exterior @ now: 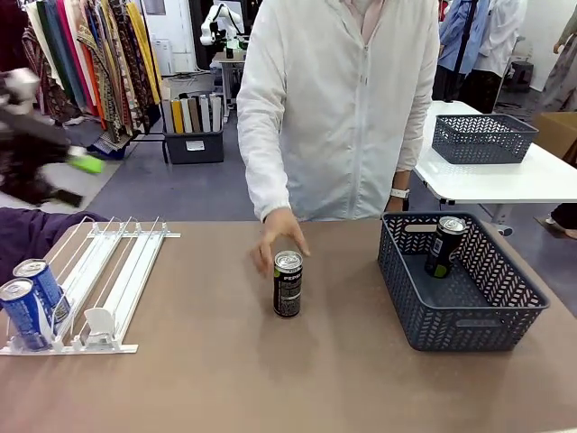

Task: Retrieve and store the cans from the dispenser.
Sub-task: Pick up the last remaining can from one row of the Automatic Can Dispenser and place it in the middle of the table.

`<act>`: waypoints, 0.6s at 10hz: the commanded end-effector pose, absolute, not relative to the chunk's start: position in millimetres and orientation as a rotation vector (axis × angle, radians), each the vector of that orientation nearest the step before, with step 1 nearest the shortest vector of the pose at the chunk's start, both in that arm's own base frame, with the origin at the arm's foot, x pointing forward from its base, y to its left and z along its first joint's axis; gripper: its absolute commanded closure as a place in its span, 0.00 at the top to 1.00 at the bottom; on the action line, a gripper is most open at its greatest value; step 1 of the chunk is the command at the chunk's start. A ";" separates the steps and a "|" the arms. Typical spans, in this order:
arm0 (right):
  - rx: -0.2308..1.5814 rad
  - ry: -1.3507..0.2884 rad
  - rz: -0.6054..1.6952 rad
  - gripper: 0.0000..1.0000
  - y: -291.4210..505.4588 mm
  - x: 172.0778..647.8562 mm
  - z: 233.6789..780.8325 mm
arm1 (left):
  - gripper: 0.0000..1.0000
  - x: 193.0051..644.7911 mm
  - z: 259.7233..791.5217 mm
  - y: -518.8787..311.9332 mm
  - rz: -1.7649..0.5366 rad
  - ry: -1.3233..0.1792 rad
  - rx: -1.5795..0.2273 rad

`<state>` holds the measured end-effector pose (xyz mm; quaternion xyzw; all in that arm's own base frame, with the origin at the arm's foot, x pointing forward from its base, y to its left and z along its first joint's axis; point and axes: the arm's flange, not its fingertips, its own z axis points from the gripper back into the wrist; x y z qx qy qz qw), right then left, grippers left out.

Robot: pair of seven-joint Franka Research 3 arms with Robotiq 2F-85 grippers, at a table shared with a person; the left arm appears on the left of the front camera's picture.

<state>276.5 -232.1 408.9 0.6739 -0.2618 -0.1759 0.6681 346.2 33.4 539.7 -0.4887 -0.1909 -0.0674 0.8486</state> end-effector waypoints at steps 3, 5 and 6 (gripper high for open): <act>1.521 -0.577 -0.392 1.00 -232.5 274.1 413.0 | 1.00 329.8 449.2 98.8 0.025 -0.306 -1.394; 1.521 -0.577 -0.392 1.00 -232.5 274.1 413.0 | 1.00 307.6 466.5 111.6 0.037 -0.360 -1.341; 1.521 -0.577 -0.392 1.00 -232.5 274.1 413.0 | 1.00 307.6 466.5 111.6 0.037 -0.360 -1.341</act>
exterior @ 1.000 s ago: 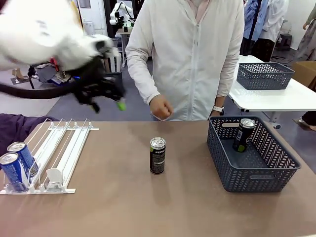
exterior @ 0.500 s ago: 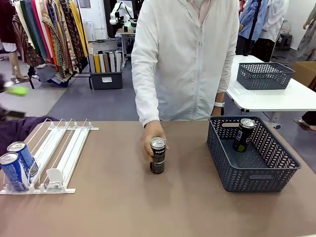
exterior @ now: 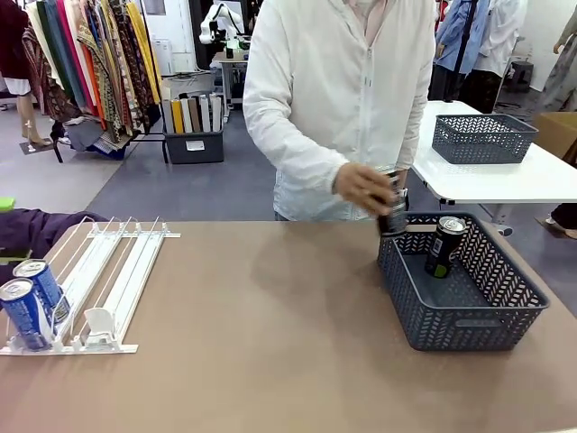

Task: Retrieve and store the cans from the dispenser.
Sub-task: Pick up the last remaining can from one row of the Automatic Can Dispenser and place it in the middle of the table, then pick up one can from the Automatic Can Dispenser and place it in the middle of the table.

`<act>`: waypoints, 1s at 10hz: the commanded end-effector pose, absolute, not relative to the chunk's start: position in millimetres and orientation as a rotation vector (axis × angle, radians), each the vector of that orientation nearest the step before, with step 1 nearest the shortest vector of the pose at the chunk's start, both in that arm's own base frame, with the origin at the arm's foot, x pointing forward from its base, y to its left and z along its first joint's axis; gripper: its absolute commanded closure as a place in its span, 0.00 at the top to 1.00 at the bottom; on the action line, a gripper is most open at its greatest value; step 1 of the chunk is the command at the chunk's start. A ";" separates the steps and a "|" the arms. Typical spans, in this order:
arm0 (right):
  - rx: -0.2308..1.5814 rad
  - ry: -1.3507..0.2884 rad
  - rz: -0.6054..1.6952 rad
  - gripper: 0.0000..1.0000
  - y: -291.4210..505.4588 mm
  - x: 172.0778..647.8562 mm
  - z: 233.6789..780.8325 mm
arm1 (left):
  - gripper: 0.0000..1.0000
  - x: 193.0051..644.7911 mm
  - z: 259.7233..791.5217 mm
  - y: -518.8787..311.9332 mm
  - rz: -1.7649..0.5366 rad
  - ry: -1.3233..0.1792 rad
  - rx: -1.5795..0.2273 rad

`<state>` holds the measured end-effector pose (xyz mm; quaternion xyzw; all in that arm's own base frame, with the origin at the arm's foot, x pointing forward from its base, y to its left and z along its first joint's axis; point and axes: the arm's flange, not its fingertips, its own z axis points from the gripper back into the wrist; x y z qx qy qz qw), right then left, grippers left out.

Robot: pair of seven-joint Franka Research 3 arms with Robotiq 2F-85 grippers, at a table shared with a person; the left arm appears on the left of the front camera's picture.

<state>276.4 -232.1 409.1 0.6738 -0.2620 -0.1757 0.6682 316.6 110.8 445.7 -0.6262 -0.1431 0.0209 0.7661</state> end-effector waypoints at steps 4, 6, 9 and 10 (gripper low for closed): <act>1.521 -0.577 -0.392 1.00 -232.5 274.1 413.0 | 1.00 307.6 466.5 111.6 0.037 -0.360 -1.341; 1.521 -0.577 -0.392 1.00 -232.5 274.1 413.0 | 1.00 307.6 466.5 111.6 0.037 -0.360 -1.341; 1.521 -0.577 -0.392 1.00 -232.5 274.1 413.0 | 1.00 308.1 464.6 113.2 0.031 -0.352 -1.318; 1.521 -0.577 -0.392 1.00 -232.5 274.1 413.0 | 1.00 312.0 471.4 96.7 -0.090 -0.376 -1.203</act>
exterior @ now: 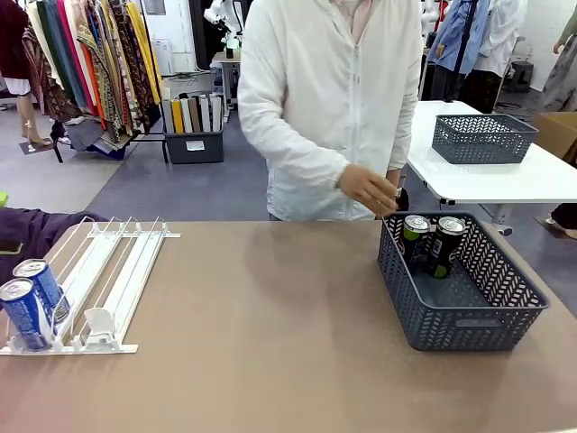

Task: Retrieve and store the cans from the dispenser.
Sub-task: Pick up one can from the Automatic Can Dispenser and place it in the middle of the table.

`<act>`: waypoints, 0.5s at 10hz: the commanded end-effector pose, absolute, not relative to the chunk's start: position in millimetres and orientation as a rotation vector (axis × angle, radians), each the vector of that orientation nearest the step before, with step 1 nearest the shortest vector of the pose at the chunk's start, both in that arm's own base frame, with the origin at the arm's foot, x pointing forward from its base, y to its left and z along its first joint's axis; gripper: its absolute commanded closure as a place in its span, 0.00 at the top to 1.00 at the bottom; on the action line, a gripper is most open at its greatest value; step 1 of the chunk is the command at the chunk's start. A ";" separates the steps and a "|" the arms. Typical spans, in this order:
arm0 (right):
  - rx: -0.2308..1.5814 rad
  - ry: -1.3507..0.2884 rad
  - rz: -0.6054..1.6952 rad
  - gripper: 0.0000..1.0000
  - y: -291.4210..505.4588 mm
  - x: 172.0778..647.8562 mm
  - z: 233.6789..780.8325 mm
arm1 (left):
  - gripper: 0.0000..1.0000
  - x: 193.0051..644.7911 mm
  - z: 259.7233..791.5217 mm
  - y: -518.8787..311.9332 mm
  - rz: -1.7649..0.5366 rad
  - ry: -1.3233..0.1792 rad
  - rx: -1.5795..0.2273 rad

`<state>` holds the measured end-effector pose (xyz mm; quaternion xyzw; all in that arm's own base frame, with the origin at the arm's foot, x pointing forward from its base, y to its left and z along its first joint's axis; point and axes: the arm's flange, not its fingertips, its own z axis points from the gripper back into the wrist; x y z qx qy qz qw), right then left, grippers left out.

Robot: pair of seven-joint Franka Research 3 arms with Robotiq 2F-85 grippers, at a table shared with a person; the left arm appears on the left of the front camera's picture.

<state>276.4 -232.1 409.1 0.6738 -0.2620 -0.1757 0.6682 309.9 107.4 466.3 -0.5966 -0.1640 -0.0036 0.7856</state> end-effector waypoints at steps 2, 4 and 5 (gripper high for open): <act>1.521 -0.577 -0.392 1.00 -232.5 274.1 413.0 | 1.00 291.2 491.1 74.7 -0.281 -0.338 -0.587; 1.521 -0.577 -0.392 1.00 -232.5 274.1 413.0 | 1.00 260.2 500.0 75.3 -0.388 -0.317 -0.109; 1.521 -0.577 -0.392 1.00 -232.5 274.1 413.0 | 1.00 250.7 501.4 73.2 -0.384 -0.294 0.026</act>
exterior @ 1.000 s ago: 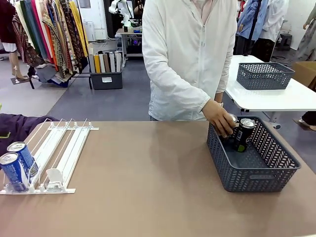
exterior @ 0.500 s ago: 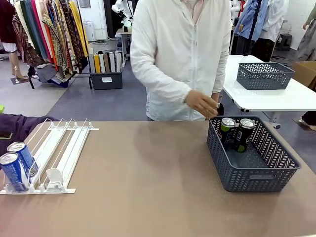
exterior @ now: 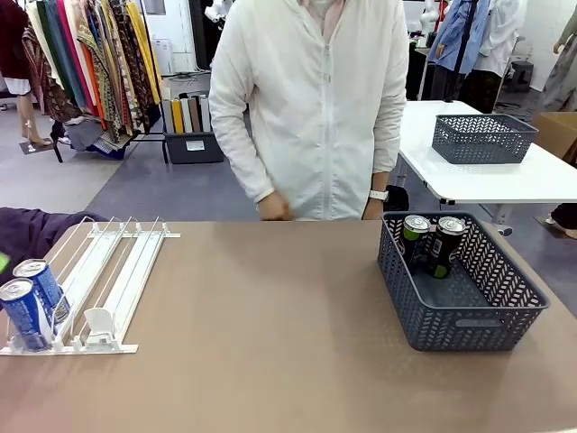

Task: Retrieve and store the cans from the dispenser.
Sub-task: Pick up one can from the Automatic Can Dispenser and place it in the middle of the table.

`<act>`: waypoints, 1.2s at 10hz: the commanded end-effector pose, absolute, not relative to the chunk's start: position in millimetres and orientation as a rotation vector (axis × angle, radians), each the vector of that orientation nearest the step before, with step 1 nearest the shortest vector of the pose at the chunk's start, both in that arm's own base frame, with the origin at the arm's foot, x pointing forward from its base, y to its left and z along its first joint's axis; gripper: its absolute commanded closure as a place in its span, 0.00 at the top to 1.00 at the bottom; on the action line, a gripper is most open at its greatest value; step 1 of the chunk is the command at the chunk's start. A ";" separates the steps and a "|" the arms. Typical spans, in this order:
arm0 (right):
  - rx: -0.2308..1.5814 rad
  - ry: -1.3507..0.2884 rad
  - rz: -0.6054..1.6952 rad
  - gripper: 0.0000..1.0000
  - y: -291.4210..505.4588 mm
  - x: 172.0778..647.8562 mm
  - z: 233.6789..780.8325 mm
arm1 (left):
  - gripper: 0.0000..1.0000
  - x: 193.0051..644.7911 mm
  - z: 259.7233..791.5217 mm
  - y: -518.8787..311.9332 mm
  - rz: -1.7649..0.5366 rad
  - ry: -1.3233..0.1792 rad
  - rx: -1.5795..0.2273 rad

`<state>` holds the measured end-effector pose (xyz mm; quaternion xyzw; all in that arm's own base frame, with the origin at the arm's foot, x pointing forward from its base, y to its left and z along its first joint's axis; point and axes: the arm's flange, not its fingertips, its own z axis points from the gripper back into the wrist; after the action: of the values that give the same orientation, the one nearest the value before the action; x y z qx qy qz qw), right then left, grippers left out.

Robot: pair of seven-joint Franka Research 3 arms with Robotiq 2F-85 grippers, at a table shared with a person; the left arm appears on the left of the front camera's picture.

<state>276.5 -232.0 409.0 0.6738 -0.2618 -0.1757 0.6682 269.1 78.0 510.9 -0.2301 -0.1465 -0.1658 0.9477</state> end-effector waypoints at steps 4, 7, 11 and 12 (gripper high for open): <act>1.521 -0.577 -0.392 1.00 -232.5 274.1 413.0 | 1.00 259.2 529.0 78.1 -0.381 -0.267 -0.129; 1.521 -0.577 -0.392 1.00 -232.5 274.1 413.0 | 1.00 266.5 536.1 72.9 -0.383 -0.279 -0.036; 1.521 -0.577 -0.392 1.00 -232.5 274.1 413.0 | 1.00 312.5 485.1 48.8 -0.271 -0.232 0.016; 1.521 -0.577 -0.392 1.00 -232.5 274.1 413.0 | 1.00 323.2 473.8 45.5 -0.230 -0.232 -0.001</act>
<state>276.5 -232.1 409.1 0.6738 -0.2620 -0.1756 0.6682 322.3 51.3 496.9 -0.0030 -0.1136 -0.1400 0.9836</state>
